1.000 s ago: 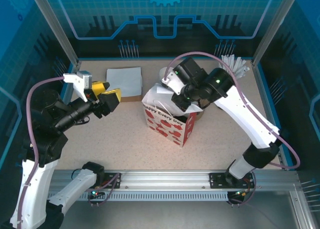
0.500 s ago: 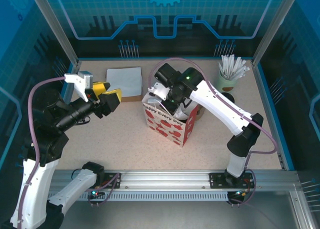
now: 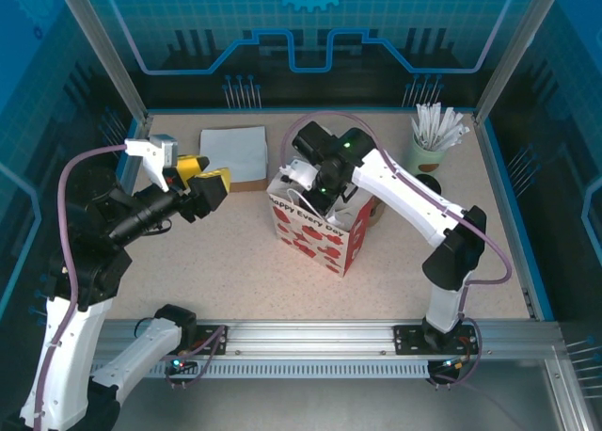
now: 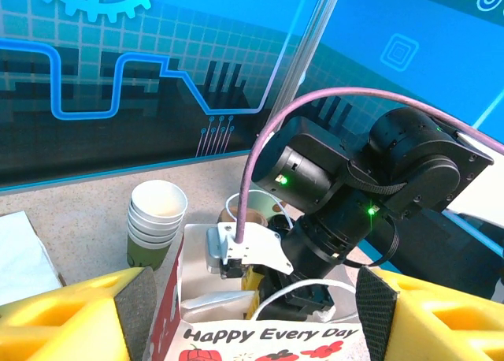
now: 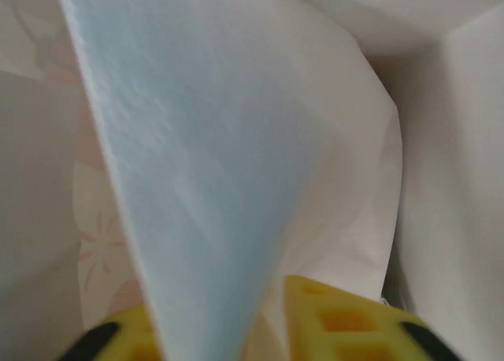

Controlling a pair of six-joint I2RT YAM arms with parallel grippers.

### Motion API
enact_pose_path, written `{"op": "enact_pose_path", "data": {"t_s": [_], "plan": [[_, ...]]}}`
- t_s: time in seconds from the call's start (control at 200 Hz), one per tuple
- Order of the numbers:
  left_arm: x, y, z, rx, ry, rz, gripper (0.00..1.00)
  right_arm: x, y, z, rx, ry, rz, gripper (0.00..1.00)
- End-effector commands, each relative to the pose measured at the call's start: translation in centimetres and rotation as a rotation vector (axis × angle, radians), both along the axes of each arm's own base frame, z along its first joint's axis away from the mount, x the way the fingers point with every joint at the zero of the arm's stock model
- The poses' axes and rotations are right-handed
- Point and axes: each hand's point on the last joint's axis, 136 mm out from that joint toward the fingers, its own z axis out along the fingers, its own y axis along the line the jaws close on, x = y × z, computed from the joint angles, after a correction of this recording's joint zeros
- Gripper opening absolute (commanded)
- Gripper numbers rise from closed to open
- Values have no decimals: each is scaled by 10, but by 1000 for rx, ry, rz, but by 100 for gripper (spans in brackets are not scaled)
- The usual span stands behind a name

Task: Pack the takeout coffee

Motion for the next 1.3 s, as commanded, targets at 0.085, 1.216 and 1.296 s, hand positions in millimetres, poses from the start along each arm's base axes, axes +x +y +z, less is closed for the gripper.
{"op": "enact_pose_path", "data": {"t_s": [0.085, 1.216, 1.296], "plan": [[0, -3, 5, -21, -14, -12, 71, -6, -8, 57, 143, -66, -14, 46], [83, 110, -225, -20, 409, 674, 99, 9, -276, -14, 243, -619, -1045, 100], [86, 123, -249, 33, 403, 726, 99, 19, -286, -42, 221, -617, -1089, 100]]}}
